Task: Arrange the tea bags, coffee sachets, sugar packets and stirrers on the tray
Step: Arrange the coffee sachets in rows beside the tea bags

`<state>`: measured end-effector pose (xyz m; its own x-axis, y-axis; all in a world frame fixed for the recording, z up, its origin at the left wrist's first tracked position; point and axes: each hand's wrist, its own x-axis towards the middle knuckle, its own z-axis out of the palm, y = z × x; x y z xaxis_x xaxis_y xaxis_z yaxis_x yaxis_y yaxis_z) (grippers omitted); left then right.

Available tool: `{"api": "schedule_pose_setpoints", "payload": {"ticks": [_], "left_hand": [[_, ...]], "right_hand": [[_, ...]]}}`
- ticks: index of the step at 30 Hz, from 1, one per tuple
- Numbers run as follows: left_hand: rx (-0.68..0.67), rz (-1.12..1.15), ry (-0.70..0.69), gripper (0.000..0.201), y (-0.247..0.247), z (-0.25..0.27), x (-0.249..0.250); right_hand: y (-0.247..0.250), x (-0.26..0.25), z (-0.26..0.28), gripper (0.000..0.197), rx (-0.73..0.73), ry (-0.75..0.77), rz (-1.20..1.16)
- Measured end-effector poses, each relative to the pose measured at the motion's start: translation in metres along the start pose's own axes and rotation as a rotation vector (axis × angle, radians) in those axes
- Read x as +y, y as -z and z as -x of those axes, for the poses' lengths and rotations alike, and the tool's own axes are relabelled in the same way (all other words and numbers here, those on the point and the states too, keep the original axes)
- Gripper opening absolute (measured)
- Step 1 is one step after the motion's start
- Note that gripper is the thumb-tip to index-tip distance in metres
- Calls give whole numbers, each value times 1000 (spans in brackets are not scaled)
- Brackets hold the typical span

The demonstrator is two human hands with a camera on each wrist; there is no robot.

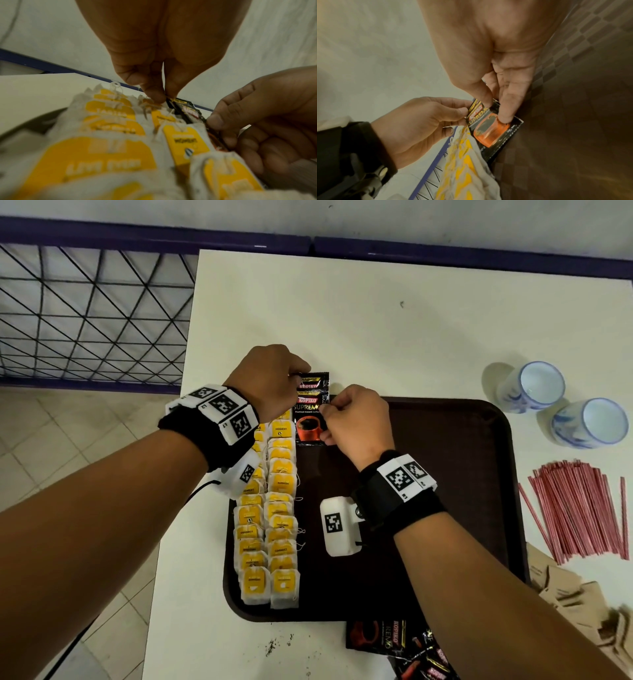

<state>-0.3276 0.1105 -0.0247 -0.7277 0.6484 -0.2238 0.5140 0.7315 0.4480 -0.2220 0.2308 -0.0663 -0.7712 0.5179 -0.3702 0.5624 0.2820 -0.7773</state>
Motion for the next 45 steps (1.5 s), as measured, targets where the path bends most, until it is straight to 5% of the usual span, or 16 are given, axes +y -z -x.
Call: {"api": "schedule_pose_setpoints", "payload": {"ticks": [11, 17, 24, 30, 39, 45], "left_hand": [[148, 116, 14, 31, -5, 6, -17], [295, 179, -69, 22, 4, 67, -4], [38, 297, -141, 23, -74, 182, 37], [-114, 303, -115, 27, -133, 255, 75], [-36, 25, -350, 34, -176, 279, 88], [66, -32, -383, 32, -181, 288, 89]], "right_hand": [[18, -3, 19, 7, 1, -22, -71], [65, 21, 71, 4, 1, -23, -70], [113, 104, 167, 7, -86, -55, 153], [119, 124, 222, 8, -199, -59, 302], [132, 133, 255, 13, -233, -48, 432], [134, 144, 274, 39, -446, 31, 598]]}}
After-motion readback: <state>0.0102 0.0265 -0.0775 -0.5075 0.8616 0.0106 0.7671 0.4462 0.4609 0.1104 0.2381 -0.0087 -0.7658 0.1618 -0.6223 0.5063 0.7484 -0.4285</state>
